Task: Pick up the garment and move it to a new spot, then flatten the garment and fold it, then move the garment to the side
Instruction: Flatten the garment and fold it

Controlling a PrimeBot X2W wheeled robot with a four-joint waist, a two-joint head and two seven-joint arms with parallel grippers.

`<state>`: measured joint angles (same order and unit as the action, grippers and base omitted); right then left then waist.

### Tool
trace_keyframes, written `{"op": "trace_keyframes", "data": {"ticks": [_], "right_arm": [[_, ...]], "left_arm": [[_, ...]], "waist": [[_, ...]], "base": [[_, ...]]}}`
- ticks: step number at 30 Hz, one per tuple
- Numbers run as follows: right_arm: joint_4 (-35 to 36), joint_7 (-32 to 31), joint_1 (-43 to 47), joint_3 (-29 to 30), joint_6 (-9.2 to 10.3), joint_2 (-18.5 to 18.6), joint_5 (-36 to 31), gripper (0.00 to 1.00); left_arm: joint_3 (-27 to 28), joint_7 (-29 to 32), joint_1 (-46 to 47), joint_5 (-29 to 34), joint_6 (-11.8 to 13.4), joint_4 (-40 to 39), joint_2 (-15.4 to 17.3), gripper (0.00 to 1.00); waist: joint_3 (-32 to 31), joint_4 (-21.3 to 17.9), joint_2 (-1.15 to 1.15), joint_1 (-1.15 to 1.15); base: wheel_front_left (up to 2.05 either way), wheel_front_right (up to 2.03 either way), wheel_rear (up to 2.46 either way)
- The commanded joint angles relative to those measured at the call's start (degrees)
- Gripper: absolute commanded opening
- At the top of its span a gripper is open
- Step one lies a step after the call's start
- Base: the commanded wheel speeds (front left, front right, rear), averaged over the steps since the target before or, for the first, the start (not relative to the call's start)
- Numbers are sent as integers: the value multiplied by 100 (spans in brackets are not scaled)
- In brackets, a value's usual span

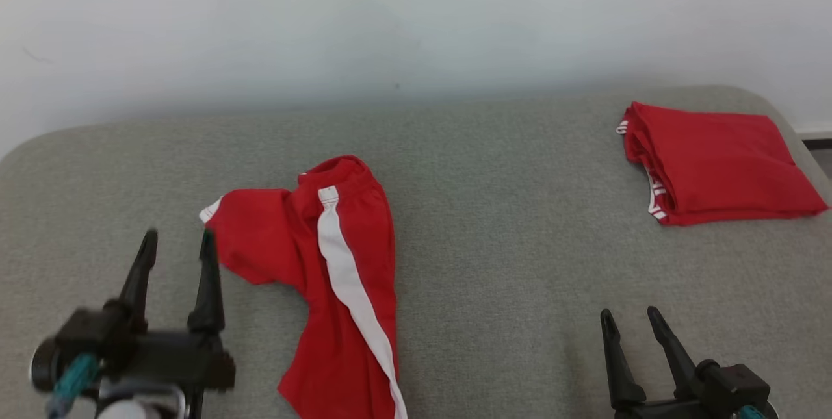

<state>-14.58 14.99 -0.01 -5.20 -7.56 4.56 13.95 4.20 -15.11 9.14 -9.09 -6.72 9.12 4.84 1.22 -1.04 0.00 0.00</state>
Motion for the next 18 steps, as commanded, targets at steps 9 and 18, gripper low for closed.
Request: {"op": "trace_keyframes", "data": {"ticks": [9, 18], "right_arm": [[60, 25, -313, 46, 18, -45, -4, 100], [88, 25, -504, 96, 18, -106, 28, 100]], "left_arm": [[-836, 58, 1706, -363, -74, 1427, 491, 100], [-1678, 294, 2701, -869, -68, 2957, 862, 100]], "waist": [[684, -737, 0, 0], [1077, -1134, 0, 0]], "base": [[0, 0, 0], [0, 0, 0]]}}
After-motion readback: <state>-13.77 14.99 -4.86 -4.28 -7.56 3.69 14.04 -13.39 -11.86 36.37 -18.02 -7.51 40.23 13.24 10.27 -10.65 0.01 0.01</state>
